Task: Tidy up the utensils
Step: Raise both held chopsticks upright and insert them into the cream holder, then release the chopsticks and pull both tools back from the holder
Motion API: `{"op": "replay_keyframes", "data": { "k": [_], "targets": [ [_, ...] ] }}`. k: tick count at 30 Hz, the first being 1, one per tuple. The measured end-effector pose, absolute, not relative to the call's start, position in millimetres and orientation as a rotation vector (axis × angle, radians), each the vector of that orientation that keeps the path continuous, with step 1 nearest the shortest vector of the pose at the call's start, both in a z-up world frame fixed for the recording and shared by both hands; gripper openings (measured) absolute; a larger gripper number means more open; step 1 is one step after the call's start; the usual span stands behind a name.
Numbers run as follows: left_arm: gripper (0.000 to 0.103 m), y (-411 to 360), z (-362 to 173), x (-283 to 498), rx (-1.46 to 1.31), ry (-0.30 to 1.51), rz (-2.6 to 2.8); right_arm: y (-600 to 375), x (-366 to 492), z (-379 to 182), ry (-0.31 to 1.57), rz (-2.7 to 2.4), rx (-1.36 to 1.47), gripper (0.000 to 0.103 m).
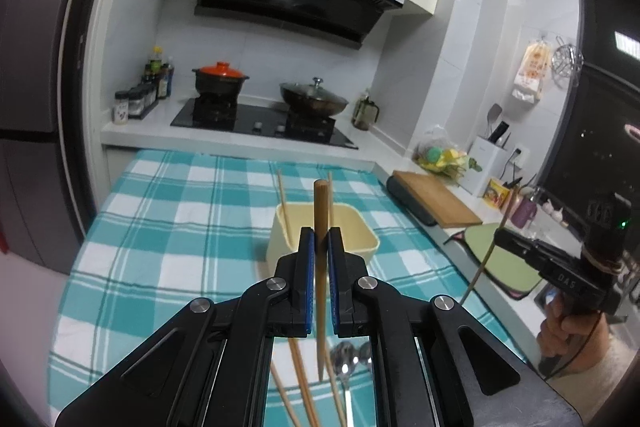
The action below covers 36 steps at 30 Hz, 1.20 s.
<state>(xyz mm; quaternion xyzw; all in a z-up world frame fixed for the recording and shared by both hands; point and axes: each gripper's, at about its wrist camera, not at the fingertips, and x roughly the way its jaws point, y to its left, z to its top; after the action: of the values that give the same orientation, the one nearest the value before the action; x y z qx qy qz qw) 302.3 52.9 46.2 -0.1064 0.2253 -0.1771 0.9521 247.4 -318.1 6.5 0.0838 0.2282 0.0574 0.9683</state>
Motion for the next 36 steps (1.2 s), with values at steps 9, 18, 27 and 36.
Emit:
{"op": "replay_keyframes", "data": {
  "k": [9, 18, 27, 36],
  "targets": [
    [0.005, 18, 111, 392, -0.191, 0.358, -0.363, -343, 332, 59, 0.341, 0.088, 0.189, 0.006],
    [0.005, -29, 64, 504, -0.132, 0.515, -0.340, -356, 431, 38, 0.399, 0.068, 0.140, 0.006],
    [0.005, -58, -20, 566, -0.117, 0.736, -0.320, -373, 494, -51, 0.647, 0.061, 0.162, 0.006],
    [0.069, -27, -6, 544, -0.094, 0.778, -0.275, -384, 492, -59, 0.741, 0.044, 0.259, 0.029]
  ]
}}
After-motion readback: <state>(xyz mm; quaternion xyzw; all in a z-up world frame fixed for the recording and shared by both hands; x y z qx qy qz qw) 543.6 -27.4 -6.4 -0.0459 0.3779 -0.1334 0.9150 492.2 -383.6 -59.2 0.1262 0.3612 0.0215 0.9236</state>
